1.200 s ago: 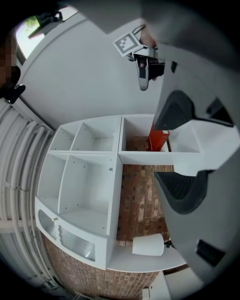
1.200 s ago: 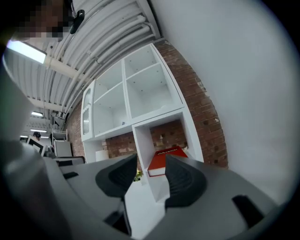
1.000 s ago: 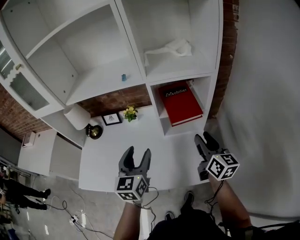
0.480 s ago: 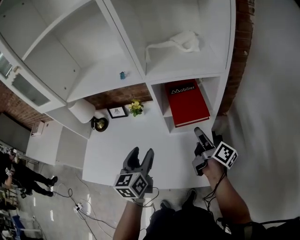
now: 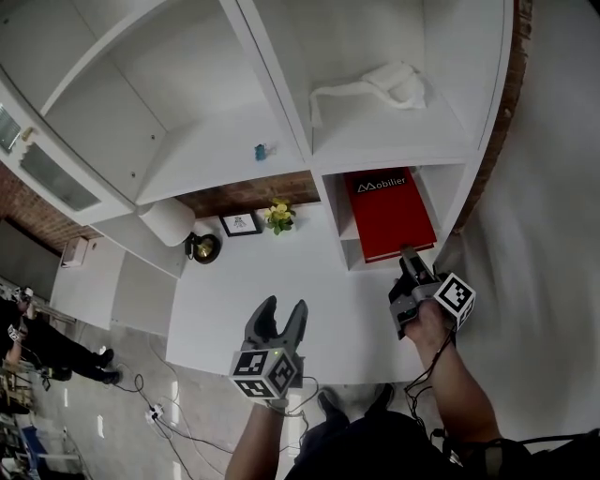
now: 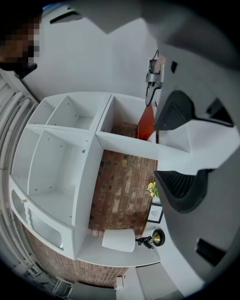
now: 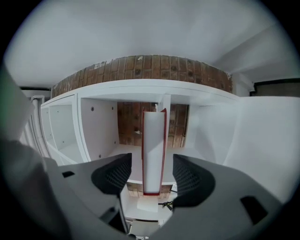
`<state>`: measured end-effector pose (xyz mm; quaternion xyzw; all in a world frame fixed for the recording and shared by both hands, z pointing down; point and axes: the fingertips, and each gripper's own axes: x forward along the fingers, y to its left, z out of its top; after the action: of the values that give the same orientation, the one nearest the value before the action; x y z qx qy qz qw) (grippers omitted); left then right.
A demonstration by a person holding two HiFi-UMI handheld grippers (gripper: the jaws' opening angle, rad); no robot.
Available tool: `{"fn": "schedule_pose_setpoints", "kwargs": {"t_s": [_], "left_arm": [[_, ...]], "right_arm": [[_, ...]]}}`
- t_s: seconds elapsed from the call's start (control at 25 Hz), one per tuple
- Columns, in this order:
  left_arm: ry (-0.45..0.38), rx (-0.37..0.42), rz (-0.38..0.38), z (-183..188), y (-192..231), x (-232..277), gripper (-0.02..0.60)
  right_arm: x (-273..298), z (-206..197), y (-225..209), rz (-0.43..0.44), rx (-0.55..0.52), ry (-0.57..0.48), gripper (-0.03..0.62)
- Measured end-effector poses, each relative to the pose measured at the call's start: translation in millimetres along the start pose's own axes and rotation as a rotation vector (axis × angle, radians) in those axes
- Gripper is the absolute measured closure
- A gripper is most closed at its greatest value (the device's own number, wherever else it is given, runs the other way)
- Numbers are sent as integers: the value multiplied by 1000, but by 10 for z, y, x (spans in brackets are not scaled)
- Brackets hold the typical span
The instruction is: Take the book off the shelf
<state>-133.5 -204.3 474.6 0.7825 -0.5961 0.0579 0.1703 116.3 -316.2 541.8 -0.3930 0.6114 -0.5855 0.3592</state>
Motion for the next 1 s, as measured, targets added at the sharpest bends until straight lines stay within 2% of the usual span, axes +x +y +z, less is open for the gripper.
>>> {"fn": "schedule_pose_setpoints", "kwargs": {"t_s": [0.24, 0.56, 0.76, 0.88, 1.0], "left_arm": [[12, 42, -25, 22, 120, 44, 316], [36, 53, -64, 6, 170, 8, 318], [29, 41, -80, 8, 189, -42, 324], [27, 41, -87, 3, 169, -60, 325], [21, 30, -90, 1, 152, -98, 331]], "right_arm": [[150, -35, 59, 17, 64, -52, 326], [257, 0, -77, -23, 44, -75, 332], [301, -13, -41, -17, 31, -69, 374], [309, -31, -19, -8, 37, -61, 421], [306, -30, -30, -6, 43, -57, 422]]}}
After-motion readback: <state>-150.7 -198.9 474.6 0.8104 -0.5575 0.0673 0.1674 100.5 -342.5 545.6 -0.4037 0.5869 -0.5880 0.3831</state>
